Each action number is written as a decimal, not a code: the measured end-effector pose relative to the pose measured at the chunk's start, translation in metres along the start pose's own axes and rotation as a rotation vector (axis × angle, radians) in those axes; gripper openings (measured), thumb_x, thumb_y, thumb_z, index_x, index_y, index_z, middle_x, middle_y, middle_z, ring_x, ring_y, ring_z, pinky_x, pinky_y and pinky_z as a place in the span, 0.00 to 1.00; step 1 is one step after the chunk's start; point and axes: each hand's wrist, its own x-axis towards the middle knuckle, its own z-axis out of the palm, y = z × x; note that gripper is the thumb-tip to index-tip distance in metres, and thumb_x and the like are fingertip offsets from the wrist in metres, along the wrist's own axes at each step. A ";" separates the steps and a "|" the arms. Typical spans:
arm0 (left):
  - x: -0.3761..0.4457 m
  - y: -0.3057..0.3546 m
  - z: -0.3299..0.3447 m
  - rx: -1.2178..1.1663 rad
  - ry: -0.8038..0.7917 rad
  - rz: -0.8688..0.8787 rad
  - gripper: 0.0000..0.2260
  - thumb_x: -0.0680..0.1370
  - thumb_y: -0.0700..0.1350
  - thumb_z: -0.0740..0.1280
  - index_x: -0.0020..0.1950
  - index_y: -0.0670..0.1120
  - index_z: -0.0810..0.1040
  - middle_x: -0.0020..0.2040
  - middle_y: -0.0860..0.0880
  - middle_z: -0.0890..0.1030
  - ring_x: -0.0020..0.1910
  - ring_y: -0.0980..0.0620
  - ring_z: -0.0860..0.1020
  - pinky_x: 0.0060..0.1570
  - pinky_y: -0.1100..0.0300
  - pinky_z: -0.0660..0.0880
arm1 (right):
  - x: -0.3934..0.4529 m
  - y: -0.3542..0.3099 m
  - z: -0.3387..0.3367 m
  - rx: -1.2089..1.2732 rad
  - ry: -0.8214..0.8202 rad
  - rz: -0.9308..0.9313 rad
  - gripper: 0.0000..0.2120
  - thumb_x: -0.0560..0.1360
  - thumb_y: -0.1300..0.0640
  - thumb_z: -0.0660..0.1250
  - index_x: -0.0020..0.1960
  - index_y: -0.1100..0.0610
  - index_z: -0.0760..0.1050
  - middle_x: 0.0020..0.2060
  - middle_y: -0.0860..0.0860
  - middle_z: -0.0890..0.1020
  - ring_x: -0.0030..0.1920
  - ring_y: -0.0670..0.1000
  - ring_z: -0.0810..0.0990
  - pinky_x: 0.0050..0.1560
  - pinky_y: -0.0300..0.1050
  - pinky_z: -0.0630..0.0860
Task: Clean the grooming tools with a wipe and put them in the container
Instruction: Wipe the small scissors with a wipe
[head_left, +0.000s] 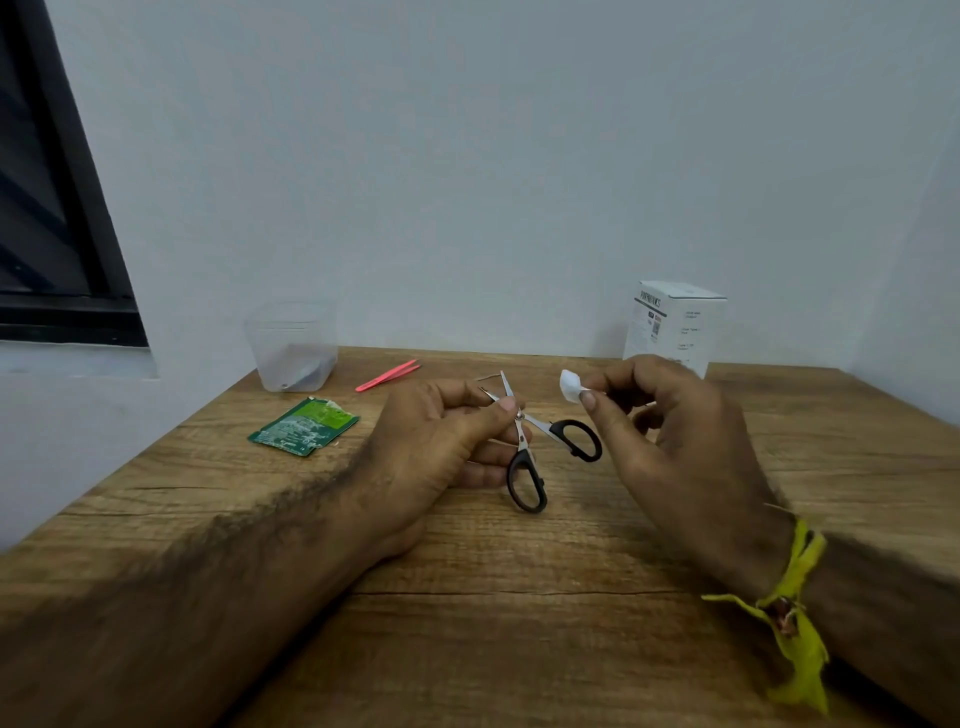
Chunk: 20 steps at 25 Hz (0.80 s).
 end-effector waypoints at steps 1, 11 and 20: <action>0.000 0.000 0.001 0.002 -0.019 -0.011 0.07 0.79 0.42 0.71 0.41 0.44 0.84 0.40 0.42 0.86 0.36 0.46 0.86 0.33 0.57 0.82 | 0.000 0.000 0.000 -0.035 0.002 -0.050 0.04 0.75 0.61 0.71 0.49 0.55 0.81 0.40 0.45 0.80 0.42 0.45 0.78 0.38 0.38 0.75; -0.015 0.001 0.015 0.103 -0.154 0.075 0.04 0.76 0.38 0.74 0.50 0.44 0.84 0.42 0.41 0.86 0.39 0.45 0.86 0.40 0.50 0.84 | 0.000 -0.003 0.001 -0.267 -0.052 -0.337 0.03 0.76 0.63 0.68 0.50 0.59 0.80 0.41 0.49 0.79 0.42 0.48 0.76 0.42 0.41 0.74; -0.015 0.000 0.017 0.160 -0.150 0.149 0.04 0.76 0.37 0.73 0.50 0.43 0.82 0.42 0.44 0.86 0.38 0.44 0.87 0.39 0.52 0.84 | 0.000 -0.002 0.006 -0.379 -0.070 -0.394 0.04 0.76 0.62 0.68 0.49 0.61 0.80 0.43 0.54 0.81 0.42 0.55 0.79 0.41 0.53 0.78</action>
